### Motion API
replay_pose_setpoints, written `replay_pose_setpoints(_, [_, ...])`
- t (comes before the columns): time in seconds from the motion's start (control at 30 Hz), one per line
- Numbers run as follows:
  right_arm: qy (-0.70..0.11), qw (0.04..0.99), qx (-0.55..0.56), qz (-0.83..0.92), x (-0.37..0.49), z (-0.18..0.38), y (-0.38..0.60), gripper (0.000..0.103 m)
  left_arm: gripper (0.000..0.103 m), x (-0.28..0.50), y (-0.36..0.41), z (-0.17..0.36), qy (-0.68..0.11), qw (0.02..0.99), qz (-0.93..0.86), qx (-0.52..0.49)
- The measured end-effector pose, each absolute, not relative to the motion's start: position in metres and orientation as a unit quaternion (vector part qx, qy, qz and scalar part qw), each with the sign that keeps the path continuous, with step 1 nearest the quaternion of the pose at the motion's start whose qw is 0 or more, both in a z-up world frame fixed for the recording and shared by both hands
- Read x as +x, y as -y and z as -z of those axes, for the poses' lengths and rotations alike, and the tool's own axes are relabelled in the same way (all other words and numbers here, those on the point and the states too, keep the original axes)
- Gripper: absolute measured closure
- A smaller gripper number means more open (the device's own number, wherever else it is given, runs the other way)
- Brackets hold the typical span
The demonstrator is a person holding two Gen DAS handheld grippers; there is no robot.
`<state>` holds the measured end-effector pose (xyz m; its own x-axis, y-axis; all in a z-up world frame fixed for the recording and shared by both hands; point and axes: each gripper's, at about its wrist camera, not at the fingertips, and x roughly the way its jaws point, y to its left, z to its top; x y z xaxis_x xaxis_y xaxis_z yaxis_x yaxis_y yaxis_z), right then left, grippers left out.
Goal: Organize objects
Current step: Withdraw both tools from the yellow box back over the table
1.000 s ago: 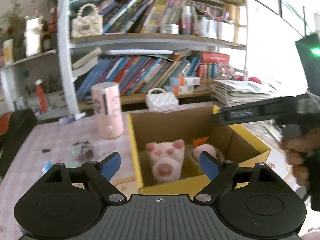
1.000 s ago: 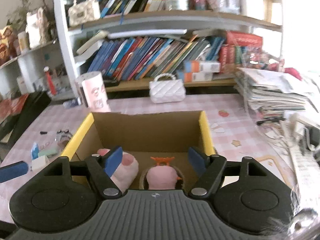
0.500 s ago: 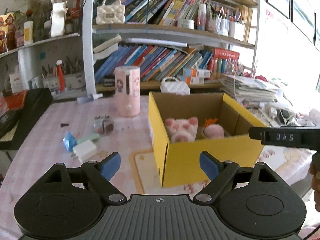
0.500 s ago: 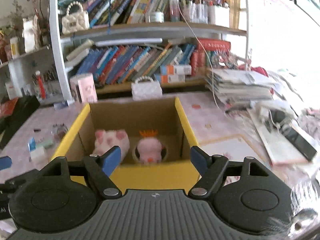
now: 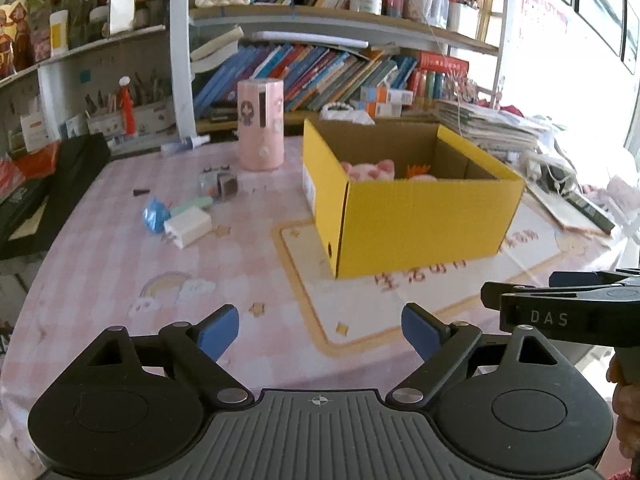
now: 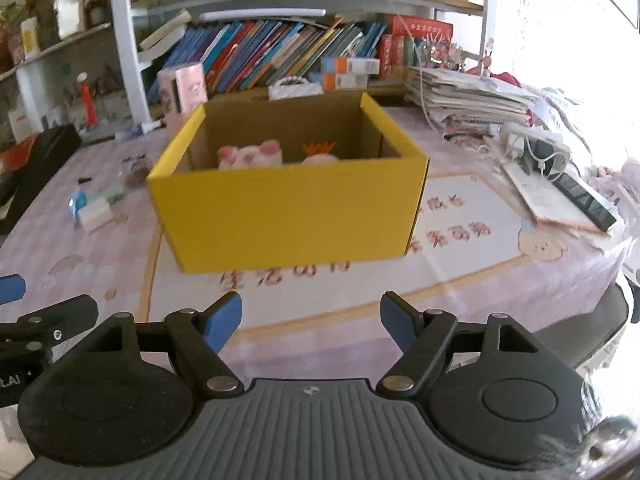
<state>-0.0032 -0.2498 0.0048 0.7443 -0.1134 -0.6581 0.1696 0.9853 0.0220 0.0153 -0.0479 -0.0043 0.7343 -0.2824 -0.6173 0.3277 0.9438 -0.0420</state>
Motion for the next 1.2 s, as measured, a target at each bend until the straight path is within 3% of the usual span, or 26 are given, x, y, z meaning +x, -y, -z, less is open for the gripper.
replay_pose_setpoints(1.2, [-0.382,0.922,0.015,-0.055,-0.019,0.002,0.125,0.021,0.012,-0.026,-0.075,0.002,-0.332,0.942,0.055,-0.005])
